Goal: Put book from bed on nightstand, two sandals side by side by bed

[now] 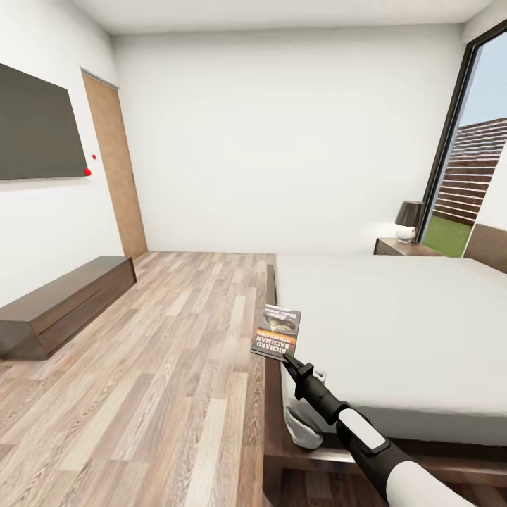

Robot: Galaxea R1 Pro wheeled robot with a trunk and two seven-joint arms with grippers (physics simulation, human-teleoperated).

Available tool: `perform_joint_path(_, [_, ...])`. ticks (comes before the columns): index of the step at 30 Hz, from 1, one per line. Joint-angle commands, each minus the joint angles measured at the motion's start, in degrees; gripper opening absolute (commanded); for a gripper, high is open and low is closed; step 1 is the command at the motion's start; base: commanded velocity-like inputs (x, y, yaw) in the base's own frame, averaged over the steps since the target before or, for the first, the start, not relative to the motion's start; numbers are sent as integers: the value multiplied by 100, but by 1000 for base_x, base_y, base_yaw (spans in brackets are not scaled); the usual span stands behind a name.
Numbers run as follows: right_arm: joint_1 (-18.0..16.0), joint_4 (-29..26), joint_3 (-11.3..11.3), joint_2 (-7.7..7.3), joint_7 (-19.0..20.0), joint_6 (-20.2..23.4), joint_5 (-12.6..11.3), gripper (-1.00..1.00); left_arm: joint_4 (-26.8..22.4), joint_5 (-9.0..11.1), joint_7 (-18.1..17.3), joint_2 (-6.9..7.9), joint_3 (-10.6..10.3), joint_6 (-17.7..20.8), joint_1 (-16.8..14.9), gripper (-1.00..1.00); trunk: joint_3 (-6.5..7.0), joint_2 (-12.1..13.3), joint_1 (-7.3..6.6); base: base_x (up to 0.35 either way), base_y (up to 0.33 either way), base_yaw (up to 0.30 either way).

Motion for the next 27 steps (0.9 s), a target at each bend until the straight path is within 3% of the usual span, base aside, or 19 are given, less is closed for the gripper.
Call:
perform_joint_path(1, [-7, 3, 33, -6, 14, 18, -61, -100, 0, -11, -19, 1, 32, 60, -3, 100, -6, -3, 0, 73, 114, -20])
perform_joint_path(27, [-7, 3, 47, 3, 9, 28, -51, -100, 0, -11, -21, 7, 32, 61, -3, 100, -6, -3, 0, 90, 107, -2])
